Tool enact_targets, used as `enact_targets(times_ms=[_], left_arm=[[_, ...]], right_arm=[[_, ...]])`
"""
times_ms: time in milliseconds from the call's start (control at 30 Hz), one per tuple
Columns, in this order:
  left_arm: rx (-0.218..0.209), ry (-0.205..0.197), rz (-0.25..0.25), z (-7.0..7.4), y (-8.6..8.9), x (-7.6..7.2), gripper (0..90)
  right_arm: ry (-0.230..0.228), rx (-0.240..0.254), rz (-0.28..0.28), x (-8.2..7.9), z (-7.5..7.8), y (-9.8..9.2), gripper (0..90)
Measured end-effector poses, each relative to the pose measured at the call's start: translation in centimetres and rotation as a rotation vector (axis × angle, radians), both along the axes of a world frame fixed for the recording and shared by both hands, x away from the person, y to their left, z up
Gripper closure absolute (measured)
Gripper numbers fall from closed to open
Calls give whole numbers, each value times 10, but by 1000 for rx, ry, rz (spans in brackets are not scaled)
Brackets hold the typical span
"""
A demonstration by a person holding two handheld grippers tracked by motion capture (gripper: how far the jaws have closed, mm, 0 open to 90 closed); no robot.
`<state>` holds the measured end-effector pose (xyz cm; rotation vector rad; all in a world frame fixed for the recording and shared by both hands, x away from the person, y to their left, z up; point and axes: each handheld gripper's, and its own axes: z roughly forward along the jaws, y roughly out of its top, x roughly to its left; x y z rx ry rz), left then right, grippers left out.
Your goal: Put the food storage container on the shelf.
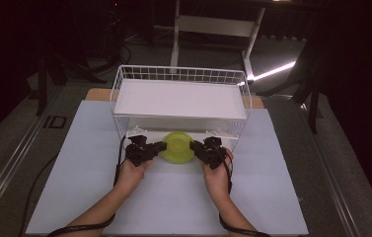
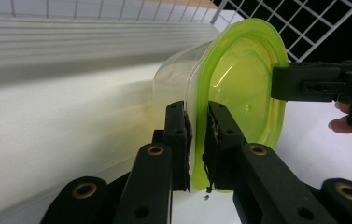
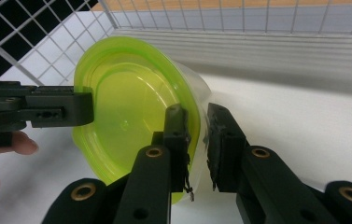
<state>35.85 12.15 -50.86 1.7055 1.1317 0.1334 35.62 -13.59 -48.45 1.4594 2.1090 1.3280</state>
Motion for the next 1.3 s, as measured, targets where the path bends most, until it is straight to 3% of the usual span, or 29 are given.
enact_targets(times_ms=[167, 400, 500, 600, 733, 833, 933, 1067, 1167, 1300], left_arm=[[-8, -20, 12, 3, 0, 7, 805], [-67, 1, 41, 0, 3, 19, 783], [-75, 8, 56, -2, 5, 22, 742], [-75, 0, 65, -3, 4, 23, 731], [-45, -18, 95, -1, 0, 25, 699], [-59, 2, 116, 1, -5, 28, 679], [-18, -21, 129, 1, -4, 32, 647], [-67, -1, 132, -3, -1, 36, 623], [-59, -17, 134, -3, 1, 37, 583], [-71, -31, 122, -2, 2, 35, 571]], right_arm=[[-13, 24, -20, 6, 2, 0, 783], [-35, 35, -40, 13, -2, 1, 728], [-55, 15, -43, 13, -9, 5, 703], [-61, 32, -55, 14, -10, 5, 699], [-59, 16, -81, 17, -9, 7, 692], [-58, 4, -101, 20, -9, 8, 689], [-51, 20, -112, 24, -11, 7, 659], [-58, 13, -115, 25, -11, 8, 641], [-62, 17, -114, 26, -12, 8, 569], [-66, 26, -105, 24, -12, 7, 563]])
